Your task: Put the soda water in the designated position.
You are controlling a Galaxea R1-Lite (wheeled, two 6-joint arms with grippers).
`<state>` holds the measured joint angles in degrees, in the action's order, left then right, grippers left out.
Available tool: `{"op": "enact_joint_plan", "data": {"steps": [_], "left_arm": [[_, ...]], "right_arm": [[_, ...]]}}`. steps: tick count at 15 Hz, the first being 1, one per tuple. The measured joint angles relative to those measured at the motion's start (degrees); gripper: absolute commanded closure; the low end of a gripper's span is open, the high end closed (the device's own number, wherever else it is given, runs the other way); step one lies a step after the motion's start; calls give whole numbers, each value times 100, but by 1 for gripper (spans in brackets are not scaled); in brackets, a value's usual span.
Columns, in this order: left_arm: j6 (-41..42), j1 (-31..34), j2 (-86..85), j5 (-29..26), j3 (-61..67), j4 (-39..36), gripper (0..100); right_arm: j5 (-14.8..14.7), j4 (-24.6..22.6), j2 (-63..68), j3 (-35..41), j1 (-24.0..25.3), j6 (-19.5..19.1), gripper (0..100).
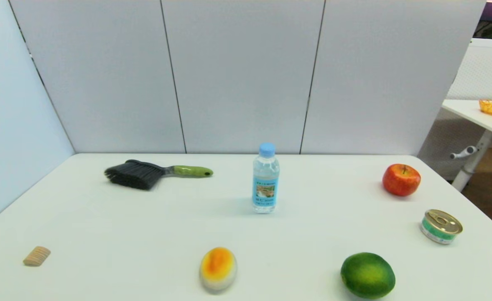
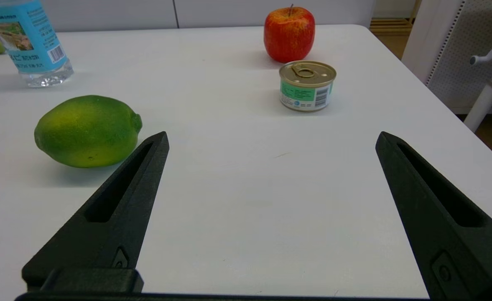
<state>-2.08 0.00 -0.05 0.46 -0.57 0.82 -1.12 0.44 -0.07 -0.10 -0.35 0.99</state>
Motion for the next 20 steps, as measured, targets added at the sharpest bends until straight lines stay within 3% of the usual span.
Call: {"op": "enact_joint_plan", "data": {"steps": [10, 20], "left_arm": [[82, -250, 1396, -189, -1891, 362, 0], [107, -2442, 3629, -255, -3209, 262, 0]], "right_arm": [[-2, 0, 0, 0, 0, -2, 0], [-2, -2, 0, 0, 0, -2, 0]]}}
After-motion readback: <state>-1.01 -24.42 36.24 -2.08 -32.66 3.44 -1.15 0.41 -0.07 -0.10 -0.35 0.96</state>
